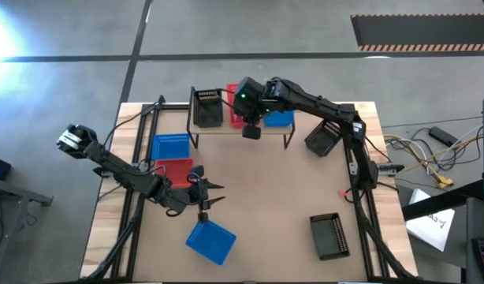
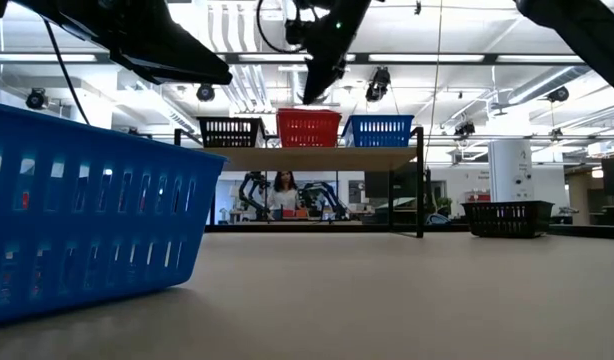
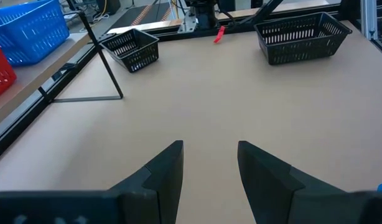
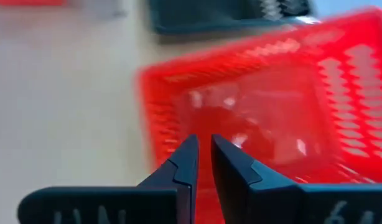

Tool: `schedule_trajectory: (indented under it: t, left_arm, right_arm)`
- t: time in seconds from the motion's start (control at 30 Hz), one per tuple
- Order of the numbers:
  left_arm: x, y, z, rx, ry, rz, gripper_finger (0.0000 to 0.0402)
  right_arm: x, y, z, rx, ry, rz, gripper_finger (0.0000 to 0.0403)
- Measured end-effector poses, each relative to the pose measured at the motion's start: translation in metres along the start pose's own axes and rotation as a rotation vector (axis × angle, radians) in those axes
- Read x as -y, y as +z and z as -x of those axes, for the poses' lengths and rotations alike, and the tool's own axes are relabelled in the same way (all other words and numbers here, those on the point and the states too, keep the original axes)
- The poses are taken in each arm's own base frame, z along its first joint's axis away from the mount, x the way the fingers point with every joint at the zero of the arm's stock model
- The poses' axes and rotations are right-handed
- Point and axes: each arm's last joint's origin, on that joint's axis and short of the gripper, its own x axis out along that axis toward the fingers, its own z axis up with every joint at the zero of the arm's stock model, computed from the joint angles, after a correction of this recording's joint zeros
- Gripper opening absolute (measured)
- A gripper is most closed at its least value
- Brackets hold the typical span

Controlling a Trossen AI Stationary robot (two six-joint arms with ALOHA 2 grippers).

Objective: Stack baskets on shelf by color
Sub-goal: Stack the right red bin on the red bin on the shelf

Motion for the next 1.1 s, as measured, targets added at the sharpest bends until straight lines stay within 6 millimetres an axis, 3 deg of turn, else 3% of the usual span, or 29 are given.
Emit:
schedule_trajectory:
  t: [0.1, 0.27, 0.53, 0.77, 1.1]
  left_arm:
    - [0.000, 0.000, 0.000, 0.000, 0.001, 0.000, 0.0137]
    - [0.000, 0.000, 0.000, -0.001, 0.003, -0.001, 0.0137]
    - [-0.001, -0.004, 0.000, -0.009, 0.004, -0.006, 0.0137]
    - [-0.001, -0.004, 0.000, -0.008, 0.004, -0.004, 0.0137]
    - [-0.001, -0.004, 0.000, -0.008, 0.004, -0.004, 0.0137]
  right_arm:
    - [0.002, 0.000, -0.010, -0.025, -0.045, -0.017, 0.0036]
    - [-0.007, -0.002, -0.021, -0.055, 0.070, 0.034, 0.0036]
    - [-0.006, 0.003, 0.000, 0.054, 0.108, 0.044, 0.0036]
    - [-0.010, 0.001, 0.007, 0.031, 0.123, 0.036, 0.0037]
    - [-0.035, 0.002, 0.008, -0.023, 0.152, 0.132, 0.0096]
